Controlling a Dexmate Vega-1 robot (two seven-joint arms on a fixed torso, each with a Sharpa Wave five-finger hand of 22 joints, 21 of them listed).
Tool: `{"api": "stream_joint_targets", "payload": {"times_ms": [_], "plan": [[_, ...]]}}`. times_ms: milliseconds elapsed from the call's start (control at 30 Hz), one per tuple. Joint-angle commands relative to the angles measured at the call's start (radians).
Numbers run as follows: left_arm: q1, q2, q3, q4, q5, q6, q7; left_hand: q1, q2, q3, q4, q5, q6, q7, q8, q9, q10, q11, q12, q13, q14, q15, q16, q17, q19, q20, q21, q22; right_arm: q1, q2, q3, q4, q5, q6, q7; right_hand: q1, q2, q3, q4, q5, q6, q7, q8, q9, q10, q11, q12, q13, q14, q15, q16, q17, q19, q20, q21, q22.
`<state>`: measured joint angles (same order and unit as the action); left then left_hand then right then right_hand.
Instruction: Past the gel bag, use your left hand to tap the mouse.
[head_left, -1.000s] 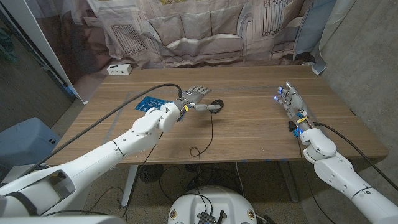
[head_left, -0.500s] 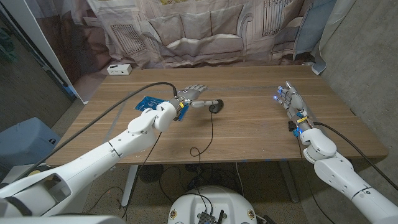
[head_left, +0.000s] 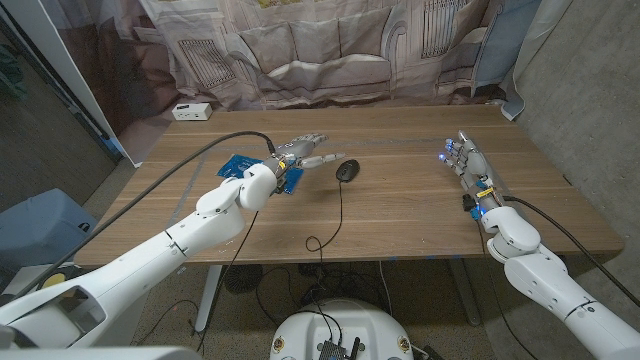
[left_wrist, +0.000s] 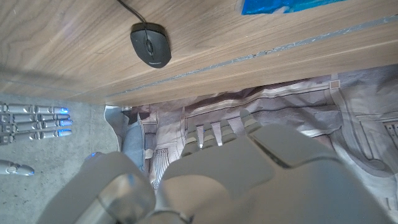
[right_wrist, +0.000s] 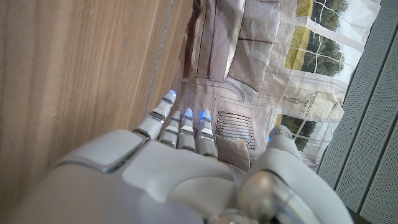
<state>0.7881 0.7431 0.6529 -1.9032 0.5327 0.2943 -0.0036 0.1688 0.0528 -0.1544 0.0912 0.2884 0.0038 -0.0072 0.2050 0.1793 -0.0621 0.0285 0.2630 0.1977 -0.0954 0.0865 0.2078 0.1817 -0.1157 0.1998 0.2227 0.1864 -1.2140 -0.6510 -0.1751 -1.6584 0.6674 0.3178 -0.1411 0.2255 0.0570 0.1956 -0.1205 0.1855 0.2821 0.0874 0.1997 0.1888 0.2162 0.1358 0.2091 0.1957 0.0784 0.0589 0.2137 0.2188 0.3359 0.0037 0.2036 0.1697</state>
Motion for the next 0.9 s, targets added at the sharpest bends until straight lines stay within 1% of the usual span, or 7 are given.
{"api": "stream_joint_targets", "payload": {"times_ms": [33,300,433,467,567,700,900], "plan": [[0.028,0.014,-0.039,-0.014,-0.117,-0.003,0.05,0.014,0.0,-0.011,-0.001,-0.003,0.017,-0.002,0.009,0.001,0.016,0.002,0.007,0.004,0.009,-0.001,0.004,0.002,0.007,0.005,0.002,-0.001,0.006,0.001,-0.001,0.007,0.002,0.013,0.016,-0.003,0.003,-0.003,0.0,-0.002,0.007,-0.002,-0.003,0.001,0.005,-0.001,-0.003,0.003,0.005,0.004,-0.001,0.001,0.006,-0.002,-0.001,0.004],[0.033,0.024,-0.054,-0.021,-0.156,0.0,0.08,0.018,0.003,-0.011,-0.002,-0.004,0.014,-0.002,0.005,0.001,0.027,0.003,0.008,0.004,0.02,-0.006,0.005,0.002,0.007,0.003,-0.001,-0.001,0.015,-0.007,-0.006,0.019,-0.013,0.019,0.028,-0.004,0.003,-0.004,0.0,-0.002,0.007,-0.002,-0.003,0.001,0.005,0.0,-0.003,0.003,0.006,0.003,-0.001,0.001,0.007,-0.002,-0.002,0.004],[0.041,0.026,-0.068,-0.01,-0.198,-0.034,0.098,0.022,0.005,-0.011,-0.003,-0.005,0.02,-0.002,0.005,0.001,0.038,0.003,0.011,0.004,0.031,-0.006,0.006,0.001,0.014,0.002,0.001,-0.001,0.024,0.001,-0.011,0.034,-0.012,0.027,0.035,-0.004,0.003,-0.004,0.0,-0.002,0.007,-0.002,-0.003,0.001,0.005,0.0,-0.003,0.003,0.006,0.003,-0.001,0.001,0.007,-0.002,-0.002,0.004],[0.043,0.026,-0.073,-0.006,-0.21,-0.041,0.101,0.024,0.006,-0.011,-0.003,-0.006,0.022,-0.002,0.005,0.001,0.046,0.004,0.013,0.004,0.035,-0.007,0.006,0.001,0.009,-0.004,-0.002,-0.001,0.026,0.001,-0.013,0.037,-0.012,0.026,0.036,-0.004,0.003,-0.004,0.0,-0.002,0.007,-0.002,-0.003,0.001,0.006,0.001,-0.003,0.003,0.006,0.003,-0.001,0.001,0.007,-0.002,-0.002,0.004],[0.056,0.024,-0.093,0.007,-0.256,-0.07,0.119,0.026,0.007,-0.011,-0.004,-0.006,0.03,-0.001,0.006,0.001,0.055,0.004,0.015,0.004,0.044,-0.011,0.008,0.001,0.009,-0.007,-0.003,-0.001,0.032,0.006,-0.017,0.04,-0.005,0.02,0.035,-0.004,0.003,-0.004,0.0,-0.002,0.008,-0.002,-0.003,0.001,0.007,0.0,-0.003,0.003,0.006,0.003,-0.001,0.001,0.008,-0.002,-0.002,0.004],[0.074,0.017,-0.131,0.053,-0.351,-0.16,0.142,0.032,0.01,-0.012,-0.005,-0.008,0.045,0.002,0.008,0.001,0.074,0.01,0.018,0.003,0.062,-0.013,0.01,0.001,0.028,-0.008,0.001,-0.002,0.035,0.019,-0.02,0.043,-0.013,0.036,0.026,-0.005,0.003,-0.004,0.0,-0.002,0.007,-0.003,-0.003,0.001,0.006,0.0,-0.003,0.003,0.006,0.003,0.0,0.001,0.008,-0.002,-0.002,0.004],[0.082,0.017,-0.148,0.073,-0.402,-0.206,0.161,0.04,0.012,-0.011,-0.009,-0.01,0.065,0.007,0.012,0.001,0.092,0.012,0.021,0.003,0.081,-0.014,0.012,0.001,0.047,-0.007,0.005,-0.002,0.029,0.008,-0.019,0.03,-0.014,0.027,0.025,-0.004,0.003,-0.005,-0.001,-0.002,0.007,-0.002,-0.003,0.001,0.006,0.0,-0.003,0.003,0.007,0.003,-0.001,0.001,0.008,-0.002,-0.003,0.004]]}}
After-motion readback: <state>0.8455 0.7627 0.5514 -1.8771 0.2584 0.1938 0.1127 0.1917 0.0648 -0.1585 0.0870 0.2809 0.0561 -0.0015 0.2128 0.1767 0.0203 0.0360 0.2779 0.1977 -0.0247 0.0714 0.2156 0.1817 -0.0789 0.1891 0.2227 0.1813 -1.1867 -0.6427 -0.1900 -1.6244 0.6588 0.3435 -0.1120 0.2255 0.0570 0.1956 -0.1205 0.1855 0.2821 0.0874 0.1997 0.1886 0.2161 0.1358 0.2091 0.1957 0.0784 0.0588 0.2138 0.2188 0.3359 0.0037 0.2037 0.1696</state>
